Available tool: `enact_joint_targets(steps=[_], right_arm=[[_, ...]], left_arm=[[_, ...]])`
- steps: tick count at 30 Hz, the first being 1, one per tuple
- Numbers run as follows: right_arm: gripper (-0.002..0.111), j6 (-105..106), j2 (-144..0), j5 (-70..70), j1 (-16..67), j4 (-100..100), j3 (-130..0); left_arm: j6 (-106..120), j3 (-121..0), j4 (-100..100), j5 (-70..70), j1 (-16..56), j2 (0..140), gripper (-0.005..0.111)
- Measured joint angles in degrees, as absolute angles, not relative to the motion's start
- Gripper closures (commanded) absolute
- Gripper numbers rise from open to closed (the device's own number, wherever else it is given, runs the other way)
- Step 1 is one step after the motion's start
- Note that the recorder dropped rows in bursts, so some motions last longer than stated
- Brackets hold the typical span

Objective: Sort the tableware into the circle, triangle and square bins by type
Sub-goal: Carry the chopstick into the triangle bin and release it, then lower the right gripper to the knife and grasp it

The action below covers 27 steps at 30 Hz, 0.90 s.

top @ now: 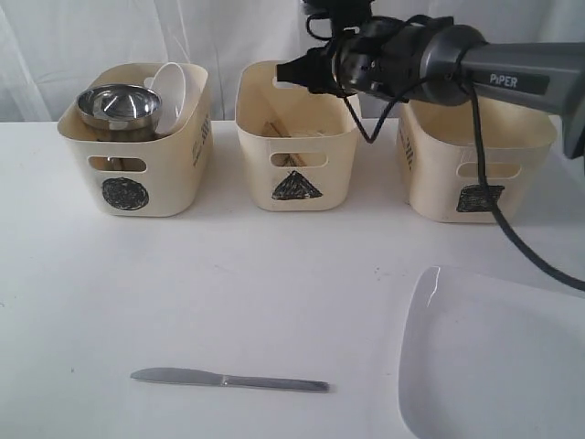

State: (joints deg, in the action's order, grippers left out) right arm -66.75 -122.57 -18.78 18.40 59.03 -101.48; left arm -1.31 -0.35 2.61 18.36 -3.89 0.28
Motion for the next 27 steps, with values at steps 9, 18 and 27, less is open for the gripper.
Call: enact_joint_targets(steps=[9, 18, 27], right_arm=[[0.067, -14.9, -112.69, -49.06, 19.68, 14.46, -101.94], [0.067, 18.33, -114.49, -69.27, 24.42, -15.36, -94.21], [0.067, 29.23, -116.59, -69.74, 35.64, -12.66, -87.71]], left_arm=[[-1.31, -0.35, 2.61, 18.36, -3.89, 0.28, 0.107], [-1.31, -0.35, 2.61, 18.36, -3.89, 0.28, 0.107], [-1.31, -0.35, 2.61, 18.36, -3.89, 0.28, 0.107]])
